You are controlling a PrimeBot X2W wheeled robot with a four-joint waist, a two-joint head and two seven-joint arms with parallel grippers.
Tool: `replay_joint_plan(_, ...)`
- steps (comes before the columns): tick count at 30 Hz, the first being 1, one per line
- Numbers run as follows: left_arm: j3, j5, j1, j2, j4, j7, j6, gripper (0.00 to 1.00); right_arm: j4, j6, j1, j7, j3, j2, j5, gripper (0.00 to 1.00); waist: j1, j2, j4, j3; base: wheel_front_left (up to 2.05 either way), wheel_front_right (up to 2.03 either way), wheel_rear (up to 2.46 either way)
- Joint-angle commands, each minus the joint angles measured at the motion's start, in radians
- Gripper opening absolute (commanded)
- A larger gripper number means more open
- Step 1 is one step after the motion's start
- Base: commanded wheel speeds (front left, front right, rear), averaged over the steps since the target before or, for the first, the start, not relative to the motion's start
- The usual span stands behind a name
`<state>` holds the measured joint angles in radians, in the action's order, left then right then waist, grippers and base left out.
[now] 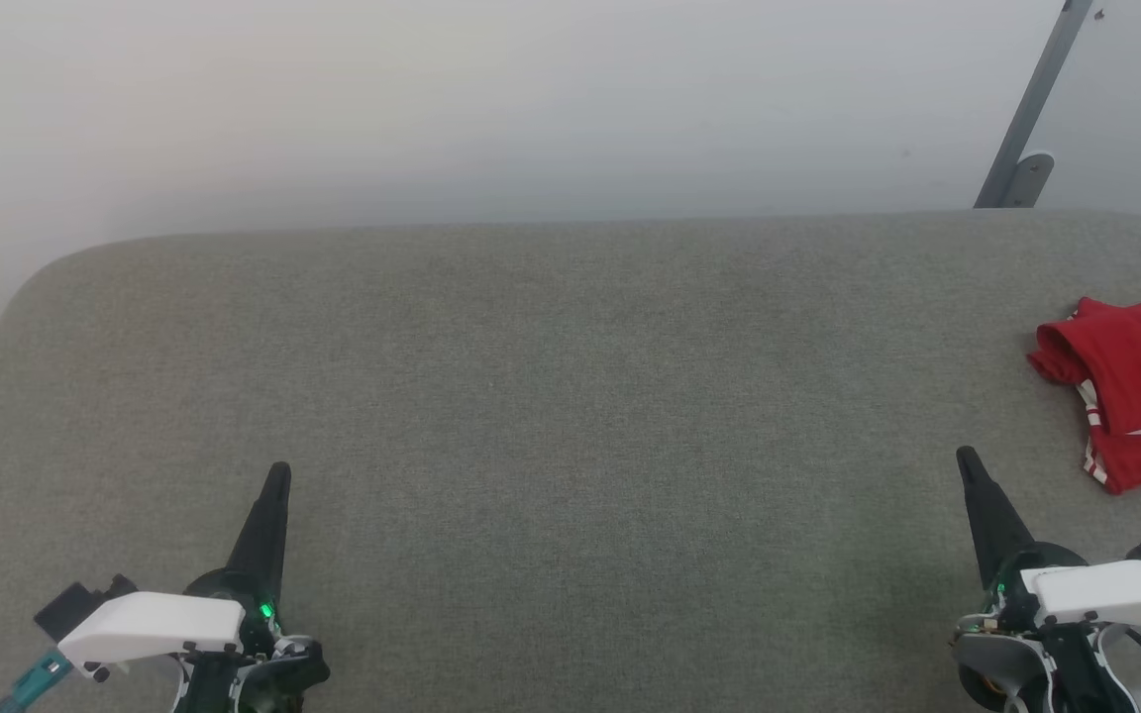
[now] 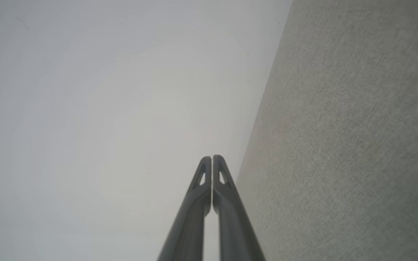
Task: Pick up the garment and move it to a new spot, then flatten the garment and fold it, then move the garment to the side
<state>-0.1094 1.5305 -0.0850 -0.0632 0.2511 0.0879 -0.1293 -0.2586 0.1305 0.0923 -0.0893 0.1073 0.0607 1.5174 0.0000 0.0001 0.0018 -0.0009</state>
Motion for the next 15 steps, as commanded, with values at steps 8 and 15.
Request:
replay_joint_plan(8,-0.006,0.059,-0.028,0.009,-0.008,0.021,-0.002,0.0,0.015,0.0,0.017,-0.02,0.007,-0.011,0.067,0.0,0.0,-0.0001,-0.001,0.002,0.0,0.0,0.0)
replay_joint_plan(15,-0.007,0.083,-0.03,0.016,-0.008,0.03,-0.002,0.0,0.017,0.0,0.02,-0.028,0.008,-0.013,0.097,0.0,0.0,-0.0001,-0.002,0.004,0.0,0.0,0.0)
